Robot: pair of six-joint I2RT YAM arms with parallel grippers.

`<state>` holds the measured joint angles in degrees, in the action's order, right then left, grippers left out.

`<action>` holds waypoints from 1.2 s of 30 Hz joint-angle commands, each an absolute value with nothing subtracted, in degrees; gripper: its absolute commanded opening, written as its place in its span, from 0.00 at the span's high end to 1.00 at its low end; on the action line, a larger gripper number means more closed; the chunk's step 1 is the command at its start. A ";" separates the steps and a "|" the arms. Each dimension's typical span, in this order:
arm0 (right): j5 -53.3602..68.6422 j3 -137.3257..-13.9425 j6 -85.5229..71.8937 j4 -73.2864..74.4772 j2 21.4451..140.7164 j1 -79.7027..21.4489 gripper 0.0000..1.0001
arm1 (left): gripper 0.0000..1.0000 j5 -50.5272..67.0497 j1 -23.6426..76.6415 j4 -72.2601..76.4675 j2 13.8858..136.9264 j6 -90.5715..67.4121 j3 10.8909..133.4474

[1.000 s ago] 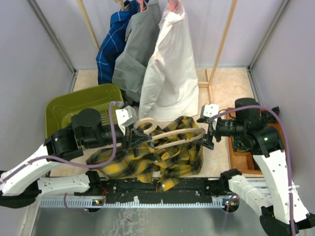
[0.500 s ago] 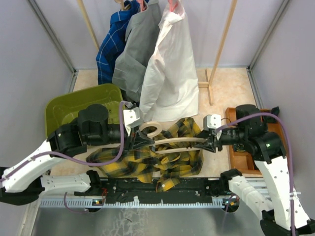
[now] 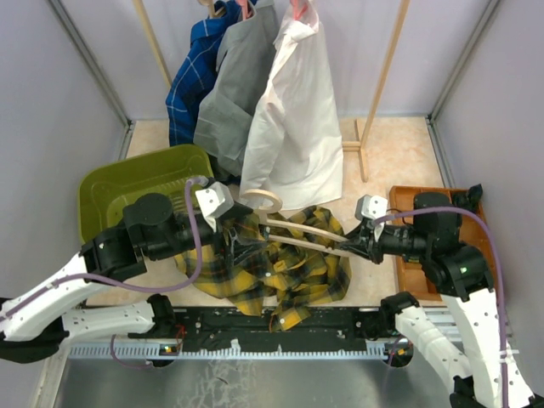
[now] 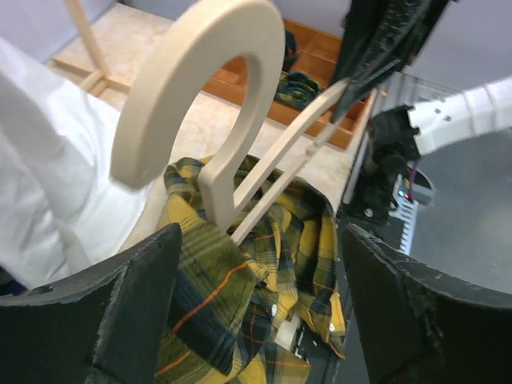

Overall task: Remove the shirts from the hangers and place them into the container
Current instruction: Remove the shirt from the hanger.

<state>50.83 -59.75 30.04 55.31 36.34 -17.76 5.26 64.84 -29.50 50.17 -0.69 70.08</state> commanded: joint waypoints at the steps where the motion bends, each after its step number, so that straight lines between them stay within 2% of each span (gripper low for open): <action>1: 47.25 -61.21 23.27 49.95 35.84 -17.21 1.00 | 0.12 -5.49 64.82 -21.98 47.01 -2.76 66.38; 8: 47.44 -66.05 21.63 54.71 37.18 -17.17 1.00 | 0.13 -12.59 64.78 -21.34 47.62 -5.39 63.90; 11: 48.55 -69.42 21.20 57.28 38.66 -17.18 1.00 | 0.16 -12.45 64.83 -22.11 50.15 -5.56 64.71; 13: 49.60 -71.58 21.01 59.04 39.46 -17.23 1.00 | 0.23 -14.89 64.86 -23.99 51.83 -6.24 65.76; 15: 50.16 -73.78 21.08 60.72 39.87 -17.23 1.00 | 0.40 -18.51 64.86 -25.84 52.97 -7.03 66.92; 17: 49.06 -74.82 20.77 61.94 40.01 -17.19 1.00 | 0.71 -21.99 64.85 -26.66 53.00 -7.53 67.28; 18: 47.97 -75.26 20.74 62.60 40.08 -17.22 1.00 | 0.83 -23.19 64.86 -26.52 52.54 -7.74 67.00; 19: 46.60 -75.49 20.76 63.18 40.08 -17.23 1.00 | 0.89 -24.21 64.75 -26.22 51.79 -7.92 66.48; 22: 41.65 -76.16 20.66 64.97 40.24 -17.23 1.00 | 0.98 -26.79 64.84 -25.23 49.09 -8.43 64.87; 36: 34.43 -90.91 25.43 73.67 39.68 -17.23 1.00 | 1.00 -41.73 64.81 -31.54 43.27 -17.05 62.75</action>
<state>37.89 -86.21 23.20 73.52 40.80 -17.56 -34.39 65.10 -29.74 44.53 -12.05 63.57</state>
